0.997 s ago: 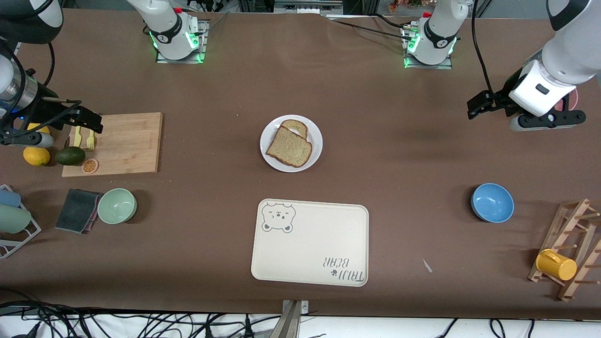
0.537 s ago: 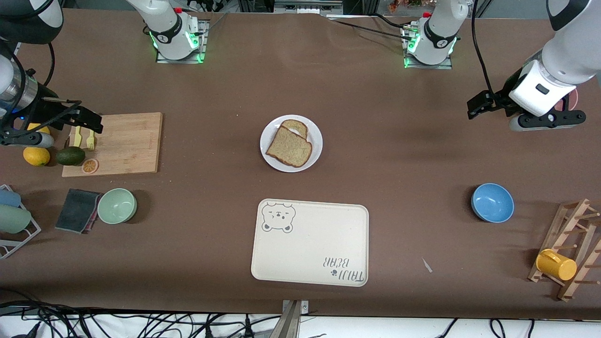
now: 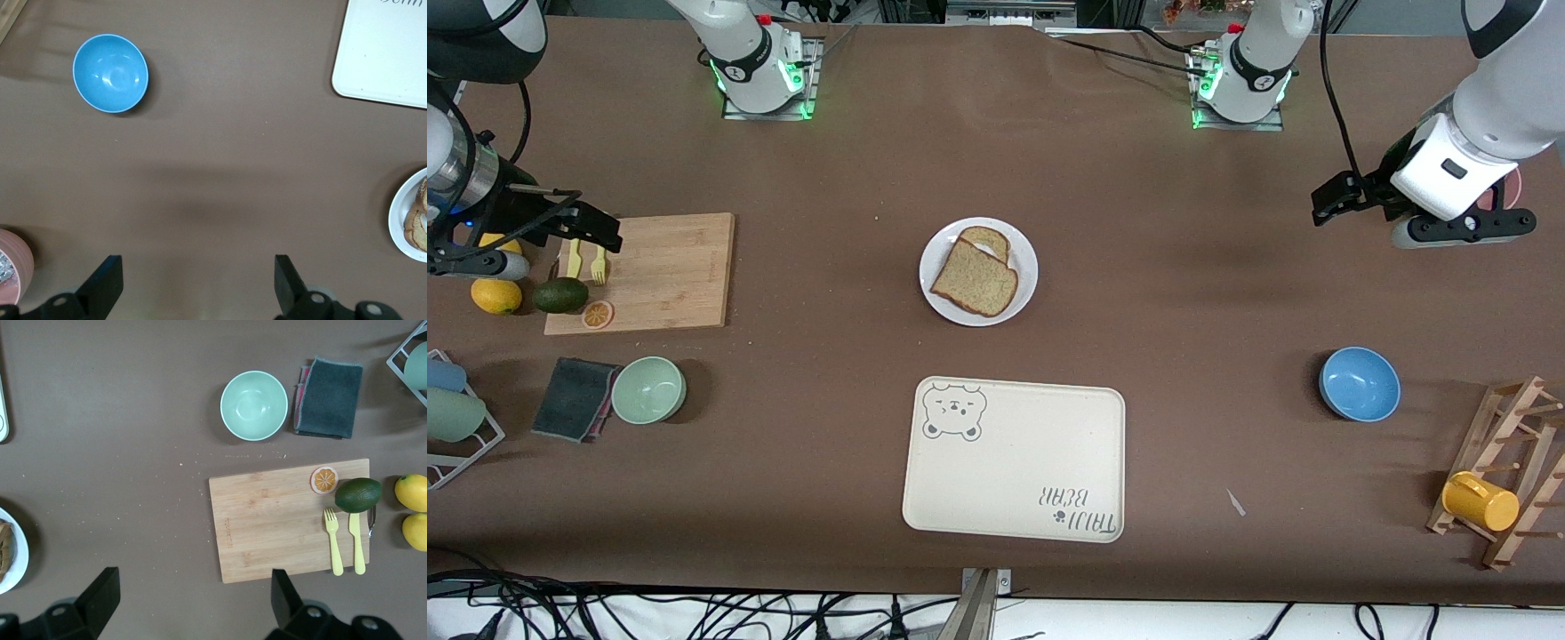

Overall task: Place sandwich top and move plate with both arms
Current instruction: 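Move the left gripper toward the white plate rim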

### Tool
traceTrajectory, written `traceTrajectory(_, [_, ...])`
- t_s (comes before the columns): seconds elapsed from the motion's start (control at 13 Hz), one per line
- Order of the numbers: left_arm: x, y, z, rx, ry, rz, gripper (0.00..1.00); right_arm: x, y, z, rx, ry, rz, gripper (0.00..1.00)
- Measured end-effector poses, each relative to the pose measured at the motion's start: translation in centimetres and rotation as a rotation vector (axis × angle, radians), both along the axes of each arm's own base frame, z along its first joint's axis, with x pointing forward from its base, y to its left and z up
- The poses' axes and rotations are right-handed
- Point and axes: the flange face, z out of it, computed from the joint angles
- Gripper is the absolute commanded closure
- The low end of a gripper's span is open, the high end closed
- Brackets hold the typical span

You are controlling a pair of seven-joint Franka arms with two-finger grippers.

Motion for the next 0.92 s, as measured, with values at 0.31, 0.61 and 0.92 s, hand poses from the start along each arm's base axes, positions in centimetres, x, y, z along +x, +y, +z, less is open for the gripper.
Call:
traceTrajectory(0.31, [-0.14,-1.01,0.0,0.002,0.0,-0.003,0.0,0.0,0.0,0.0,0.0,0.0,0.0,0.0])
traceTrajectory(0.61, [-0.08,-0.68,0.0,0.002,0.0,0.005,0.0,0.0,0.0,-0.01,0.0,0.0,0.0,0.0])
traceTrajectory(0.92, [0.6,-1.27,-0.38,-0.051,-0.026,0.013,0.0,0.0,0.0,-0.01,0.0,0.0,0.0,0.0])
